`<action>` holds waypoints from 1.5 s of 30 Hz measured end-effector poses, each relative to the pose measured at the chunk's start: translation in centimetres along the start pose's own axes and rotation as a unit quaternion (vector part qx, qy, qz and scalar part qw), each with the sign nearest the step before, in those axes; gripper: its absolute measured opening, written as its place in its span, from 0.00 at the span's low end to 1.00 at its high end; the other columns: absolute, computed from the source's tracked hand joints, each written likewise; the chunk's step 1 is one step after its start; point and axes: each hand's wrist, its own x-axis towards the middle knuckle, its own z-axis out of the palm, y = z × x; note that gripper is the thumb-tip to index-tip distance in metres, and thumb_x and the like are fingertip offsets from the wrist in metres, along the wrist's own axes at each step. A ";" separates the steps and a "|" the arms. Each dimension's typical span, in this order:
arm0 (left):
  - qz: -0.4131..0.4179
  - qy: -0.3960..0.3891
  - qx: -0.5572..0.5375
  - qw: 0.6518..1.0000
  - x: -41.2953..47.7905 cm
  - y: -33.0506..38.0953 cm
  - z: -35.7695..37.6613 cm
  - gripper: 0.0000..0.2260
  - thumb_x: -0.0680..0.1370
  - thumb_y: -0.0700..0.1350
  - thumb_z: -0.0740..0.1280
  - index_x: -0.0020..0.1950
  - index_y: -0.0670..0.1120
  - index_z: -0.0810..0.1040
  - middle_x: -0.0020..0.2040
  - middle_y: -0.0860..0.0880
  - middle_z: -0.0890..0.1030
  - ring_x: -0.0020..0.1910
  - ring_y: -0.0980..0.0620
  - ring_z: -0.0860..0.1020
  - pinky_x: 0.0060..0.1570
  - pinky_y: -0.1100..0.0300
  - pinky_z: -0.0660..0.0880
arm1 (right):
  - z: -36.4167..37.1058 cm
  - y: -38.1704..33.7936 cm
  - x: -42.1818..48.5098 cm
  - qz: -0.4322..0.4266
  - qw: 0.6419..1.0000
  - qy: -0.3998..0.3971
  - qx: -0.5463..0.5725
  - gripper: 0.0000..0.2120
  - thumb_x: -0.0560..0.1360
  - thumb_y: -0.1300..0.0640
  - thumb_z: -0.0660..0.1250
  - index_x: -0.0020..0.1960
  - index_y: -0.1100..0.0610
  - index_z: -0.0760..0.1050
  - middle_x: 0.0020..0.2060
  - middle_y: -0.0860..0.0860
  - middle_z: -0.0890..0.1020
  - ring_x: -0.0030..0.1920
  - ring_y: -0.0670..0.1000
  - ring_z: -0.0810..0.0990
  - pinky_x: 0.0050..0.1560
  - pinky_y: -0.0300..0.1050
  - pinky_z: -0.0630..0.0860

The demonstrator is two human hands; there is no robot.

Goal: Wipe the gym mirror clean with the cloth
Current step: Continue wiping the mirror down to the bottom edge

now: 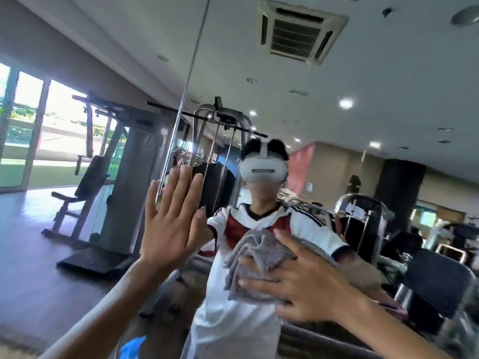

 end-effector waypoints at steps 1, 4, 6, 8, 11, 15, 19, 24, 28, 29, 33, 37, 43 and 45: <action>-0.008 0.003 -0.003 1.000 -1.0 0.4 0.0 0.26 0.84 0.50 0.47 0.81 0.42 0.56 0.81 0.40 0.57 0.81 0.43 0.53 0.78 0.41 0.47 | -0.2 1.6 -0.5 0.047 0.999 0.001 0.002 0.34 0.73 0.39 0.62 0.78 0.42 0.60 0.79 0.46 0.60 0.78 0.51 0.59 0.77 0.67 0.45; -0.029 0.009 -0.012 0.999 -1.9 0.9 0.1 0.26 0.83 0.49 0.49 0.82 0.43 0.54 0.81 0.41 0.57 0.81 0.44 0.53 0.78 0.41 0.48 | -1.5 6.2 1.3 0.319 0.944 0.084 -0.003 0.31 0.78 0.41 0.56 0.79 0.44 0.55 0.79 0.51 0.58 0.79 0.55 0.56 0.75 0.68 0.51; -0.036 0.015 -0.019 0.999 -2.0 0.9 0.2 0.26 0.83 0.48 0.49 0.82 0.44 0.54 0.81 0.42 0.57 0.81 0.45 0.52 0.78 0.40 0.49 | -2.2 5.8 4.7 0.465 0.875 0.132 0.006 0.29 0.80 0.44 0.54 0.79 0.46 0.56 0.79 0.52 0.57 0.79 0.55 0.55 0.73 0.66 0.54; -0.030 0.003 -0.025 0.999 -3.1 0.6 0.5 0.26 0.84 0.49 0.49 0.82 0.44 0.53 0.82 0.42 0.55 0.81 0.44 0.53 0.77 0.38 0.51 | -1.8 2.1 7.7 0.453 0.881 0.135 0.011 0.29 0.80 0.44 0.55 0.80 0.47 0.58 0.79 0.54 0.58 0.79 0.57 0.57 0.73 0.64 0.56; -0.007 -0.018 -0.027 0.999 -6.1 -0.3 0.8 0.26 0.84 0.50 0.47 0.82 0.46 0.52 0.82 0.45 0.52 0.81 0.44 0.52 0.76 0.37 0.53 | 0.1 -6.3 6.5 0.233 0.970 0.051 0.042 0.32 0.77 0.42 0.61 0.79 0.47 0.62 0.79 0.52 0.60 0.77 0.54 0.61 0.76 0.65 0.50; -0.018 -0.025 -0.015 0.999 -8.8 -0.3 0.8 0.25 0.85 0.49 0.47 0.82 0.43 0.54 0.81 0.41 0.58 0.81 0.43 0.54 0.77 0.38 0.53 | 0.8 -8.4 -1.1 0.080 0.995 -0.047 0.020 0.33 0.75 0.38 0.60 0.78 0.45 0.62 0.77 0.47 0.64 0.75 0.51 0.67 0.76 0.66 0.50; -0.022 -0.028 -0.016 0.999 -9.0 -0.1 0.9 0.26 0.85 0.50 0.46 0.82 0.44 0.52 0.80 0.39 0.59 0.80 0.41 0.55 0.78 0.41 0.50 | -0.4 -1.2 0.6 0.322 0.946 0.037 0.014 0.31 0.80 0.40 0.56 0.80 0.46 0.57 0.79 0.52 0.59 0.78 0.56 0.59 0.76 0.66 0.49; 0.005 -0.038 -0.020 0.999 -11.2 -0.6 0.8 0.26 0.85 0.50 0.46 0.83 0.44 0.50 0.82 0.44 0.51 0.81 0.44 0.51 0.78 0.42 0.48 | 0.5 -9.8 7.2 0.344 0.937 0.022 0.062 0.28 0.82 0.44 0.52 0.80 0.49 0.58 0.79 0.54 0.57 0.77 0.58 0.60 0.74 0.68 0.54; 0.043 -0.053 -0.010 0.998 -14.7 -1.9 0.9 0.25 0.86 0.49 0.46 0.83 0.44 0.50 0.82 0.44 0.51 0.81 0.44 0.51 0.79 0.42 0.47 | 2.8 -20.2 0.7 0.092 0.975 -0.175 0.096 0.21 0.81 0.44 0.50 0.72 0.39 0.69 0.67 0.40 0.77 0.77 0.48 0.58 0.79 0.50 0.45; 0.048 -0.051 -0.006 0.998 -15.2 -2.0 0.9 0.25 0.86 0.49 0.47 0.82 0.43 0.51 0.82 0.44 0.52 0.81 0.44 0.52 0.79 0.42 0.48 | 2.7 -20.2 -0.6 0.071 0.971 -0.198 0.112 0.21 0.82 0.45 0.48 0.67 0.39 0.75 0.63 0.37 0.80 0.74 0.45 0.61 0.79 0.50 0.41; 0.046 -0.026 -0.005 0.999 -16.1 -1.9 1.4 0.25 0.86 0.49 0.47 0.82 0.42 0.52 0.82 0.43 0.52 0.81 0.43 0.54 0.78 0.42 0.49 | 1.8 -16.6 0.3 0.212 0.971 -0.060 0.095 0.24 0.81 0.50 0.52 0.77 0.49 0.64 0.74 0.48 0.69 0.72 0.53 0.69 0.75 0.65 0.50; 0.053 -0.035 -0.014 0.998 -16.2 -2.1 1.4 0.25 0.86 0.49 0.47 0.82 0.43 0.51 0.82 0.44 0.51 0.81 0.43 0.53 0.78 0.42 0.48 | 1.2 -20.0 5.4 0.330 0.930 -0.022 0.163 0.28 0.76 0.48 0.61 0.76 0.48 0.65 0.75 0.51 0.67 0.73 0.53 0.66 0.78 0.63 0.46; 0.052 -0.034 -0.019 0.998 -16.2 -2.3 1.1 0.25 0.86 0.49 0.48 0.83 0.45 0.51 0.82 0.46 0.51 0.81 0.45 0.52 0.79 0.44 0.48 | 2.7 -24.4 -0.4 0.040 0.955 -0.193 0.220 0.19 0.79 0.49 0.55 0.66 0.48 0.75 0.66 0.43 0.78 0.71 0.47 0.69 0.79 0.55 0.39; 0.047 -0.026 -0.016 0.998 -16.1 -2.2 1.3 0.25 0.86 0.48 0.48 0.82 0.44 0.53 0.82 0.45 0.52 0.81 0.44 0.53 0.79 0.44 0.49 | 3.2 -21.9 -2.7 0.062 0.972 -0.139 0.181 0.19 0.82 0.48 0.53 0.66 0.48 0.77 0.65 0.44 0.79 0.70 0.49 0.72 0.79 0.57 0.40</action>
